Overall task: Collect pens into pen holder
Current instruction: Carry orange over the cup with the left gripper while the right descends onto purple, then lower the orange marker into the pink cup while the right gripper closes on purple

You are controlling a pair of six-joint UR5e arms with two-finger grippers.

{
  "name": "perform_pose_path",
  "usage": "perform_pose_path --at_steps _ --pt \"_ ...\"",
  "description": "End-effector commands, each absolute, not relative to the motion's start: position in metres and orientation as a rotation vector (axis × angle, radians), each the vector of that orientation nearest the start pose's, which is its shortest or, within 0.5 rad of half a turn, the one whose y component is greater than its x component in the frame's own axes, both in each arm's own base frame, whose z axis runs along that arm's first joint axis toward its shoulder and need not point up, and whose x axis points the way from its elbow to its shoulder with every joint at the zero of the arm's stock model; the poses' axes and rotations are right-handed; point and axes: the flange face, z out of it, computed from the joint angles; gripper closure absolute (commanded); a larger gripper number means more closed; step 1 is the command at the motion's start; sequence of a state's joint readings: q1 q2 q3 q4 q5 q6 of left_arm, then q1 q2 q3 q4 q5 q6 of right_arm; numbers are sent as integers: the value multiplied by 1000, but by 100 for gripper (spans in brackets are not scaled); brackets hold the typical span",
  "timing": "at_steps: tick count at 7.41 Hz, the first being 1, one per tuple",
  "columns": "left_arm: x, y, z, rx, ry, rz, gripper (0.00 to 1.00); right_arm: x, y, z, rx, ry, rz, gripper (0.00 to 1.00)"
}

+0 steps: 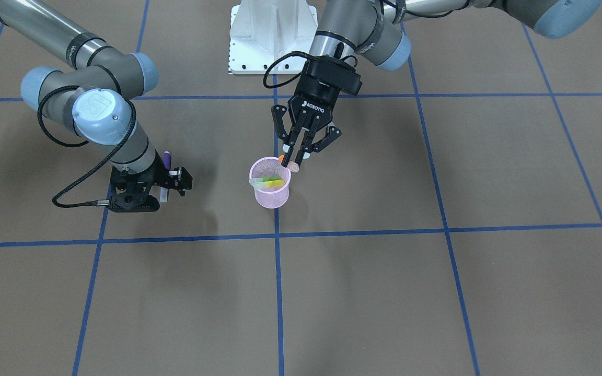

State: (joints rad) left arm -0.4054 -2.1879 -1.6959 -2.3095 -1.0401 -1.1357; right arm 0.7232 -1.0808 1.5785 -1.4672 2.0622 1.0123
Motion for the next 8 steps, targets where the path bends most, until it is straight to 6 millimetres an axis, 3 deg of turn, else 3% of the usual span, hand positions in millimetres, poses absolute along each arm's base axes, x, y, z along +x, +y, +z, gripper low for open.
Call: perform_pose_path --at_steps 1,6,8 --pt "511 -419 150 979 1142 -369 100 -456 -508 371 -71 -765 -3 1" --pt "536 -436 154 980 1109 -372 100 -462 -497 380 -108 -769 -21 6" --pt "550 -441 170 980 1104 -372 100 -462 -496 378 -107 -772 -24 6"
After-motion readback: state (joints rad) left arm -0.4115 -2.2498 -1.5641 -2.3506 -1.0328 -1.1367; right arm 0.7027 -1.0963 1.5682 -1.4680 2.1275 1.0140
